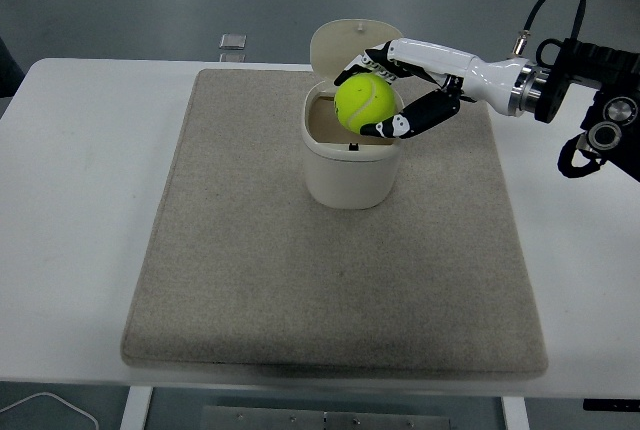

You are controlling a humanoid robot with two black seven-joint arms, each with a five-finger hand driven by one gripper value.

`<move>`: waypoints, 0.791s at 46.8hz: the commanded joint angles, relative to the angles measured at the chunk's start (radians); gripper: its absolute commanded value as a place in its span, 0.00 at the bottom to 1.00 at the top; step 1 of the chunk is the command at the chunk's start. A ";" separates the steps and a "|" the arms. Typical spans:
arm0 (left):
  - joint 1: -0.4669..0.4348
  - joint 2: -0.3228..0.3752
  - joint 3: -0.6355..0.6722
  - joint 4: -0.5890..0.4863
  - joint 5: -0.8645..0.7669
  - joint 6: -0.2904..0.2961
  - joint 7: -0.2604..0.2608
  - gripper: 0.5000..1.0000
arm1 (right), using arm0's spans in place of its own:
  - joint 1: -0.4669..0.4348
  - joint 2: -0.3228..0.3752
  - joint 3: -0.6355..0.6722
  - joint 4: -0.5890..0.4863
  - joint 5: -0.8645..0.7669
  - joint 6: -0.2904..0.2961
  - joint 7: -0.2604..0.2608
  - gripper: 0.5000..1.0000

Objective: Pick up the tennis ball and place it in the box.

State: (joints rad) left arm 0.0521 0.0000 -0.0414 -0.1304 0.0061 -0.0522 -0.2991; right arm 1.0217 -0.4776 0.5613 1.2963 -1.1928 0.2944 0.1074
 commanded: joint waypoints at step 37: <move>0.000 0.000 0.000 0.000 0.000 0.000 0.002 0.98 | 0.000 0.027 -0.018 -0.017 -0.001 -0.008 0.000 0.58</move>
State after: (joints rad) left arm 0.0521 0.0000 -0.0414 -0.1304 0.0061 -0.0523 -0.2985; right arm 1.0220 -0.4506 0.5461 1.2793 -1.1934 0.2868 0.1073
